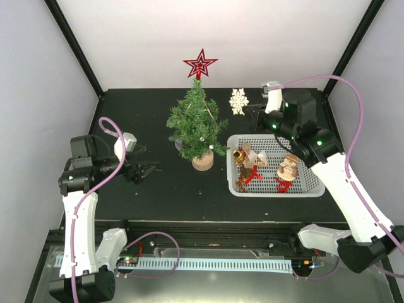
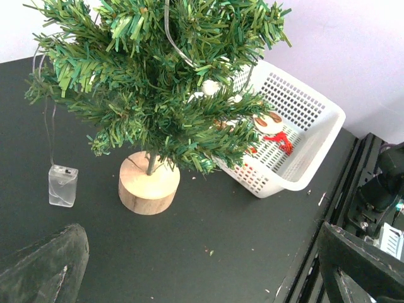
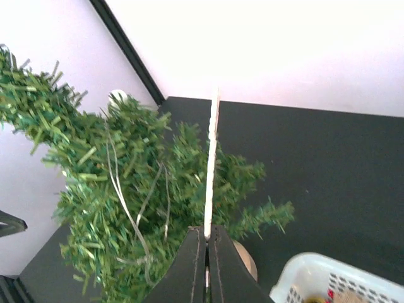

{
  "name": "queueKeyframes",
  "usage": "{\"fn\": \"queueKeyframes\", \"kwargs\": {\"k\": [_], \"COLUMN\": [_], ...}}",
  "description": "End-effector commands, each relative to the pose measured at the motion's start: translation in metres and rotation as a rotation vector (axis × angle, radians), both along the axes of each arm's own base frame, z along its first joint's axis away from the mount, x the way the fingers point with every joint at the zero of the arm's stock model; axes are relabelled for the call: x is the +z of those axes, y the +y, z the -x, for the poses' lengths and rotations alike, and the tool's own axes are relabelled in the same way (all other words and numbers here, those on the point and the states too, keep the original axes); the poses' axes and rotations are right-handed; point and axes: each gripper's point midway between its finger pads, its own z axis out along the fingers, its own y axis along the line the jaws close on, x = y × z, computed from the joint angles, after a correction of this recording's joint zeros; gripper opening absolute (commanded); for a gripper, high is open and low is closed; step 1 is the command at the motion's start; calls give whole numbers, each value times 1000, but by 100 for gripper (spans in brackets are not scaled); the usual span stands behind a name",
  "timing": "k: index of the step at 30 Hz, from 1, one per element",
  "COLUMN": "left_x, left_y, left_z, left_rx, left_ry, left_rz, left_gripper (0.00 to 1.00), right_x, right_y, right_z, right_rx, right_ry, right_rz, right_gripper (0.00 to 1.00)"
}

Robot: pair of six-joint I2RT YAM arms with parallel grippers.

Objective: Decorate the small christmas tree

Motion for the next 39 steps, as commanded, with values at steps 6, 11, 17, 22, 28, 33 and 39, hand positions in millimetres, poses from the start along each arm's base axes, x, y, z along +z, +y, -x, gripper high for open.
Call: {"fn": "queueKeyframes", "kwargs": {"k": [6,11,17,22,28,33,39], "left_x": [5,4,4,4,3,2,1], "left_y": [-1,-1,-1,-1,-1,-1,-1], "left_z": [-4,-4,-4,-4,-5,-6,-6], "left_rx": [-11,-13,-18,-21,-20,-22,-22], "left_ry": [-19,-19,-19,-19,-16,-12,-15], "left_rz": [26,28,30,33,33,35,34], "left_gripper": [99,99,99,99,99,99,99], "right_x": [10,3,0,-16,-36,-47,-50], "right_y": [47,63,68,69,74,78,81], "right_z": [-35,-42,-41,-49,-55,-56,-53], "right_rx": [101,118,124,102,103,113,133], "right_ry": [-31,-11,0,41,95,122,129], "right_rz": [-19,3,5,38,62,74,74], "right_gripper": [1,1,1,1,1,1,1]}}
